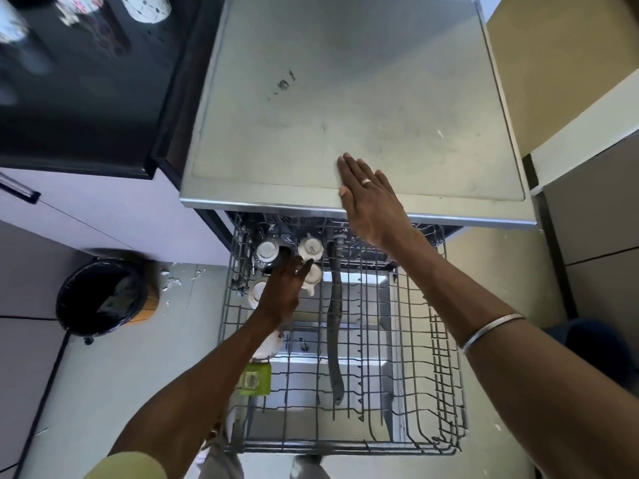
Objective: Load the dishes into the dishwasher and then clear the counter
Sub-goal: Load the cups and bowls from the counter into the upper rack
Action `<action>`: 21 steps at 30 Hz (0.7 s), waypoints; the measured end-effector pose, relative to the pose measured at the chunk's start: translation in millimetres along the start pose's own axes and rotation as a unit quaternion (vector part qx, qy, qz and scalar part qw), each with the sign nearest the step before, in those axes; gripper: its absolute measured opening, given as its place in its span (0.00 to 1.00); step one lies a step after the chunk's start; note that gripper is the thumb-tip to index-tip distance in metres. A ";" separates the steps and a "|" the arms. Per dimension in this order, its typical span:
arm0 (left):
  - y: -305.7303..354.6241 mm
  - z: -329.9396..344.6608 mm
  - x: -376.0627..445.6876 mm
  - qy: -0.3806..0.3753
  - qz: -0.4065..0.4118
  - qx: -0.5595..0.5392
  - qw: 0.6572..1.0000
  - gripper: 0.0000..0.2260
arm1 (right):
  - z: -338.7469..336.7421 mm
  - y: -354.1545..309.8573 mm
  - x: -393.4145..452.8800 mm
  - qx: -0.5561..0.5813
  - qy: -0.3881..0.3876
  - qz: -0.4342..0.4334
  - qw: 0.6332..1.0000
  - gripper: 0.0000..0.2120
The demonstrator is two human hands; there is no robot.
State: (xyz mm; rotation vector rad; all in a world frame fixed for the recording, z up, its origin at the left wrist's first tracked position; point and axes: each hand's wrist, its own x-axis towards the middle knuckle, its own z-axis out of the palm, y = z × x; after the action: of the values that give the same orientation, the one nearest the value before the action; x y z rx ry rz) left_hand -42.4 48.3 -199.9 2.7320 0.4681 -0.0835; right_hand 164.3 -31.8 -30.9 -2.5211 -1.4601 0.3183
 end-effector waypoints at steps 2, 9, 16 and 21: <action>-3.7 -24.2 -13.3 0.049 0.023 -0.036 0.998 0.32 | -6.1 -7.3 1.8 0.003 -0.032 0.015 0.999 0.26; -48.3 -125.0 -74.2 0.210 0.144 -0.125 0.959 0.10 | -24.3 -38.5 9.4 -0.033 -0.114 0.093 0.989 0.32; -141.0 -215.7 -96.9 0.344 0.033 -0.146 0.927 0.15 | -39.8 -83.5 27.4 -0.043 -0.158 0.199 0.966 0.31; -227.3 -275.5 -80.2 0.378 -0.032 -0.109 0.919 0.12 | -37.1 -117.6 78.4 -0.004 -0.149 0.167 0.975 0.35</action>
State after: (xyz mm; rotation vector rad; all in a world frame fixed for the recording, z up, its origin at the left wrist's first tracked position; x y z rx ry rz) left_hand -194.5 323.4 -12.3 2.4338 0.7117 0.9765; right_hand 116.2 91.0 32.0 -2.8172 -1.1143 0.7750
